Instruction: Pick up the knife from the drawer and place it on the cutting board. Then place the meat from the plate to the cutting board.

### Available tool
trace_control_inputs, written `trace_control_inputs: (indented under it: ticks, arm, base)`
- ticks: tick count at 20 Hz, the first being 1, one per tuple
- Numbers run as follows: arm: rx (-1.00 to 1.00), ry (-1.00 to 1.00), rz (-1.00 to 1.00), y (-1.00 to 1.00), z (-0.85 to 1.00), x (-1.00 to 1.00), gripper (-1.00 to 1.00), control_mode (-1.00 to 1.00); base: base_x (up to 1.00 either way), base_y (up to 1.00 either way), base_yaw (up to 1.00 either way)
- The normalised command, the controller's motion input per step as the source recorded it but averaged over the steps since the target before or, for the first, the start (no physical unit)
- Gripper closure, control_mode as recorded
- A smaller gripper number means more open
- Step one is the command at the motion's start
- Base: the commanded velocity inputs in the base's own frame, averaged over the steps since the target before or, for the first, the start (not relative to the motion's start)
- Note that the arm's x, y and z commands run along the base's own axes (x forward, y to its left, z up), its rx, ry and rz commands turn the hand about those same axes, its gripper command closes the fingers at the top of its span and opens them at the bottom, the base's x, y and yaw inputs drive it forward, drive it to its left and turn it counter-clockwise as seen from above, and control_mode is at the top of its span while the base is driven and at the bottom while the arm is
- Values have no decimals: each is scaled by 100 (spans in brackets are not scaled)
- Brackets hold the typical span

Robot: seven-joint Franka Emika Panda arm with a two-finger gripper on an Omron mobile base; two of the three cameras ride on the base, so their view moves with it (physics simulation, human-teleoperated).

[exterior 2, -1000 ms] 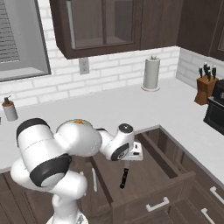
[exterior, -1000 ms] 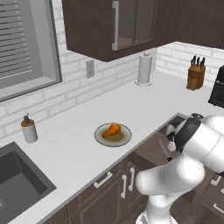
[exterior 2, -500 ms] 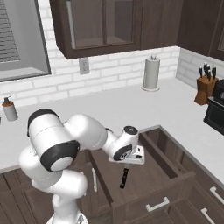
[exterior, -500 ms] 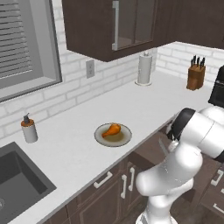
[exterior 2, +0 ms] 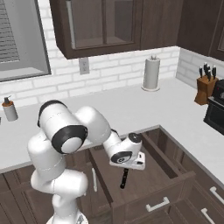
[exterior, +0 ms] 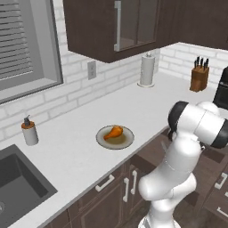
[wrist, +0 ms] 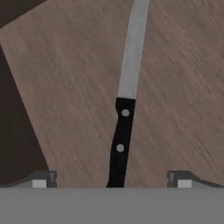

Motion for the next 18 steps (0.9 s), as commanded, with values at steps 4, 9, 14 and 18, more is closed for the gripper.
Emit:
trace_control_inputs:
  ticks: [4,9,14,18]
  arm:
    - [2,0,0,-15,0,7,-100,-100]
    - [0,0,0,-4,-30,4,-100,-100]
    - [0,-1,0,0,-47,0,-100,-100]
    - [1,0,0,0,-28,1,-100,-100]
  base:
    - [0,0,0]
    - [0,0,0]
    - [0,0,0]
    - [0,0,0]
